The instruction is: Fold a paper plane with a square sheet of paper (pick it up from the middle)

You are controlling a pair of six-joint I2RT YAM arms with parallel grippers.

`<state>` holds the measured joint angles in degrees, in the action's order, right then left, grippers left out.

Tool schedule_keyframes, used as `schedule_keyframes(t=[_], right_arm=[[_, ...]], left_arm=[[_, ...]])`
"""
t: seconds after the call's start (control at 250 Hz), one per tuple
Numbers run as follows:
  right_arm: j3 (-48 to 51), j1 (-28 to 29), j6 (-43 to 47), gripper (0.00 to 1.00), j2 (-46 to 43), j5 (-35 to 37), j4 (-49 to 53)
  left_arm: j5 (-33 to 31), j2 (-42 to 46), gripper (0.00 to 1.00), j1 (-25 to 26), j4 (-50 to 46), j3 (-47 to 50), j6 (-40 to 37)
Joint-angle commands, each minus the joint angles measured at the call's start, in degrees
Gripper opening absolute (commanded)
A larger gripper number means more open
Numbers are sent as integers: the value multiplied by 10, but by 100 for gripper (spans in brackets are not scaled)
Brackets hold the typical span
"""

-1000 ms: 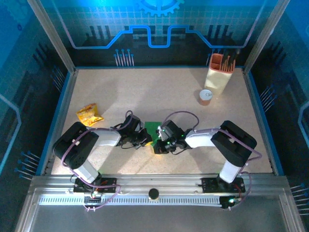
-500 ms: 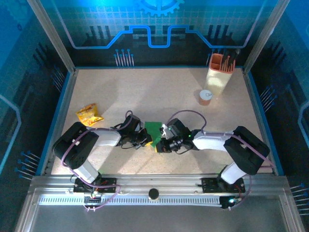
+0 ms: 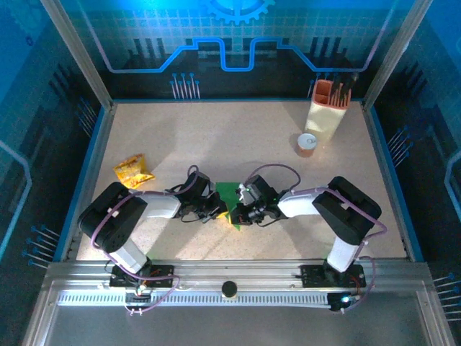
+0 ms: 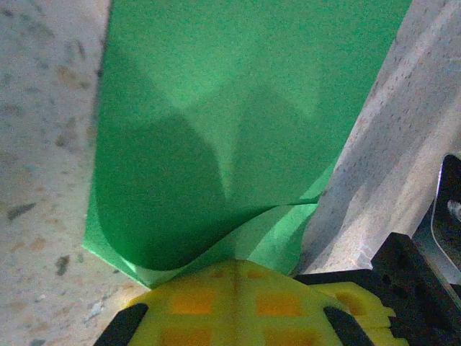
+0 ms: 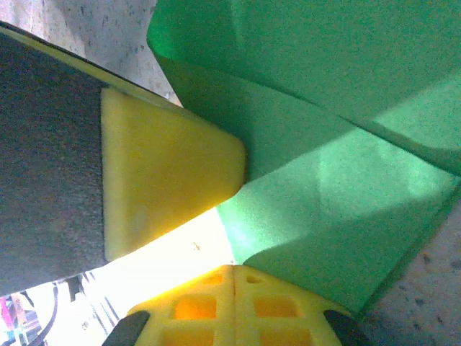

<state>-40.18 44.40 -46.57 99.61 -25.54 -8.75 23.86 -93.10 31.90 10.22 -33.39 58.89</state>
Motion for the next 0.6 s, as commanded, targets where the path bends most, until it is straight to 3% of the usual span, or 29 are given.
schedule_keyframes(t=[0.0, 0.308, 0.595], right_arm=[[27, -2, -5, 4, 1, 14, 60], [17, -3, -15, 1, 14, 12, 56], [20, -4, -19, 1, 17, 22, 58]], left_arm=[[-29, 10, 0, -2, -42, -4, -15], [-18, 67, 3, 2, -55, -27, -25], [-34, 22, 0, 27, -40, -10, -15]])
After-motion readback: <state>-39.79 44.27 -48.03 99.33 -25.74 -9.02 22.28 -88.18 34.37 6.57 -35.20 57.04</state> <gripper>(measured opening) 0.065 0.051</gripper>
